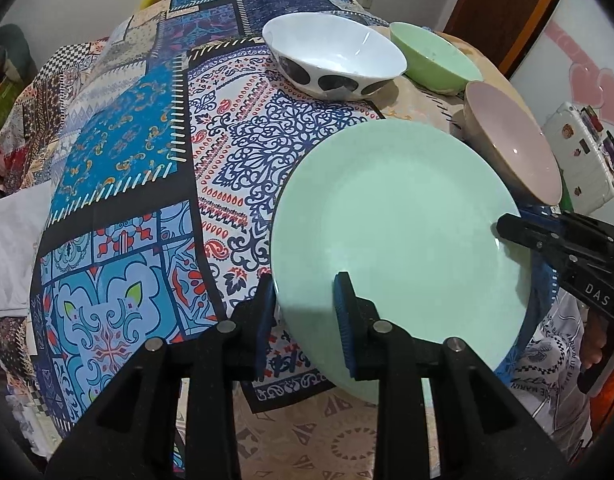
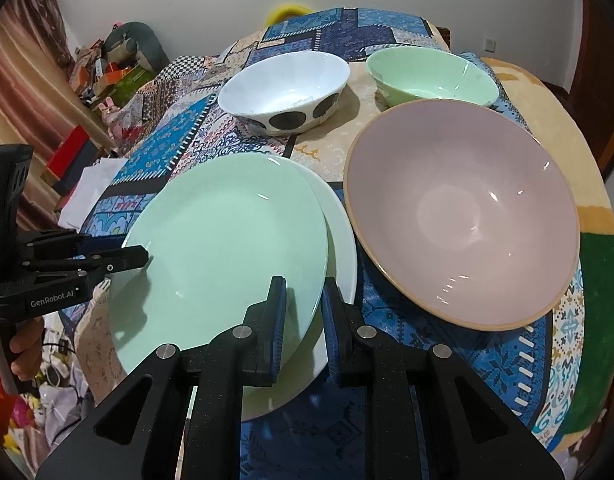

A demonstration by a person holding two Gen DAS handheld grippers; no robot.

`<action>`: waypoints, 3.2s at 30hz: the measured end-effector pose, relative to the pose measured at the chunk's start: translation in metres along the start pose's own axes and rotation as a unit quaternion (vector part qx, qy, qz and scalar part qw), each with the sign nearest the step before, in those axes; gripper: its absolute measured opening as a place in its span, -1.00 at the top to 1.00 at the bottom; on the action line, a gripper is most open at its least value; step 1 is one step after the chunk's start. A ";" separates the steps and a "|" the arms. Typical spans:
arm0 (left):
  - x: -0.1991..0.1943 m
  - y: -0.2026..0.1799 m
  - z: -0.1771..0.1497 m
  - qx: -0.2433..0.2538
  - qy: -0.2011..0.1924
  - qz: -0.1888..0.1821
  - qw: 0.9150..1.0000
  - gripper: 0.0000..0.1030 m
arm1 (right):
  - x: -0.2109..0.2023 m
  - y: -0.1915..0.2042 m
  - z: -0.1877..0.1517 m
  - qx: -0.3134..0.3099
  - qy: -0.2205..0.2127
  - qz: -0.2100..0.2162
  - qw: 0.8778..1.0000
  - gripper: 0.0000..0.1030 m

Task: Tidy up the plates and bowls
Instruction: 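Lower the green plate onto the white plate and open both grippers, then move both grippers to the pink bowl rim and close them, then lift the pink bowl with both grippers and carry it toward the plate stack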

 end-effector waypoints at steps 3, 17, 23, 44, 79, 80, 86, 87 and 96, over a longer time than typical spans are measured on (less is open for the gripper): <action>0.000 0.000 -0.001 -0.001 -0.004 -0.001 1.000 0.42 | -0.002 -0.001 0.000 0.000 0.001 -0.001 1.000 0.69; -0.050 -0.003 0.006 0.000 -0.079 0.016 0.997 0.13 | -0.037 -0.005 0.002 -0.019 -0.048 -0.024 0.998 0.68; -0.085 -0.033 0.025 0.028 -0.129 0.011 0.991 -0.06 | -0.063 -0.014 0.011 -0.017 -0.088 -0.039 0.995 0.60; -0.031 -0.116 0.109 0.072 -0.135 -0.033 0.988 -0.49 | -0.089 -0.090 0.040 0.049 -0.138 -0.090 0.985 0.03; 0.074 -0.137 0.130 0.038 -0.017 -0.086 0.995 0.75 | -0.030 -0.130 0.029 0.105 -0.069 -0.048 0.991 0.72; 0.074 -0.137 0.130 0.038 -0.016 -0.087 0.995 0.75 | -0.030 -0.130 0.030 0.108 -0.069 -0.048 0.991 0.73; 0.061 -0.142 0.129 0.043 -0.023 -0.093 0.994 0.75 | -0.042 -0.130 0.034 0.113 -0.079 -0.045 0.989 0.73; 0.058 -0.142 0.129 0.043 -0.026 -0.093 0.994 0.75 | -0.044 -0.128 0.034 0.111 -0.082 -0.046 0.989 0.73; 0.020 -0.139 0.127 0.043 -0.058 -0.090 0.993 0.75 | -0.067 -0.109 0.039 0.095 -0.106 -0.042 0.989 0.73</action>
Point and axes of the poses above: each gripper's, at about its wrist camera, not at the fingertips, and x roughly the way its jaws point, y to its left, z to its top, the point moved 4 cm from there along x, roughly the way its jaws point, and after that the axes turned 7 degrees about x, right-handed, at the moved point
